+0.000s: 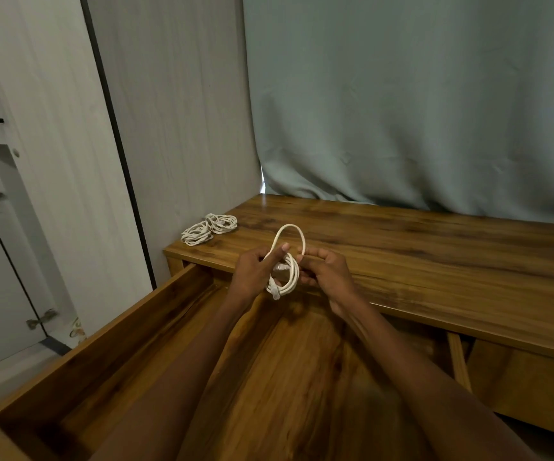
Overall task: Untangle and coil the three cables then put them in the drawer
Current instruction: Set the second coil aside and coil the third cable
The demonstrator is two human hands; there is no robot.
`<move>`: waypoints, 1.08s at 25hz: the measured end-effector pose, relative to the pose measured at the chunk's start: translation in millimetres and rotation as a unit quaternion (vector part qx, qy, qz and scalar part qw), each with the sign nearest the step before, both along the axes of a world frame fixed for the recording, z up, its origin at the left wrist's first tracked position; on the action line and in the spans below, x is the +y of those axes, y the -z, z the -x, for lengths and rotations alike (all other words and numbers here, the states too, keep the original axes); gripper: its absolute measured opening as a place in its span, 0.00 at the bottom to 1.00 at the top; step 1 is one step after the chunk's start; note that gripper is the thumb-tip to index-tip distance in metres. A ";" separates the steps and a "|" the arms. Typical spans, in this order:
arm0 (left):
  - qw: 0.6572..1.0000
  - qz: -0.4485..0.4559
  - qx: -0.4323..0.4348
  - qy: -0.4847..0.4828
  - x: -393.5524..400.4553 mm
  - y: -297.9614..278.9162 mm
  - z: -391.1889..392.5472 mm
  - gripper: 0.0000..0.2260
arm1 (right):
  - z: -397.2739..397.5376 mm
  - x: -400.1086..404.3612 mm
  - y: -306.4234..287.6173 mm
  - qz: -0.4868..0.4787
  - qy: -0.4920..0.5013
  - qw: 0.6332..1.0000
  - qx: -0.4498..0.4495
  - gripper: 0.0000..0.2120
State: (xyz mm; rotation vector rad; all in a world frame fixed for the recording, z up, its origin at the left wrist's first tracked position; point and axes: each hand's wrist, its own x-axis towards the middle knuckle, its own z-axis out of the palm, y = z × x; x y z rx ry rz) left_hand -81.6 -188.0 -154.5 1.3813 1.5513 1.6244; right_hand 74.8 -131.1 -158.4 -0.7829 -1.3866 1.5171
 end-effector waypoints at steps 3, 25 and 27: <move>0.997 0.043 -0.062 0.032 0.1 -2.2 -0.5 0.25 | 1.2 -0.7 -0.7 0.045 -0.001 0.998 0.044 0.17; 0.994 -0.039 0.046 -0.092 1.9 1.0 -11.7 0.18 | 18.9 -21.4 17.0 -0.302 0.146 0.928 -0.159 0.11; 0.993 -0.045 0.064 -0.093 2.8 1.0 -13.5 0.19 | 20.9 -20.3 19.7 -0.338 0.197 0.905 -0.167 0.09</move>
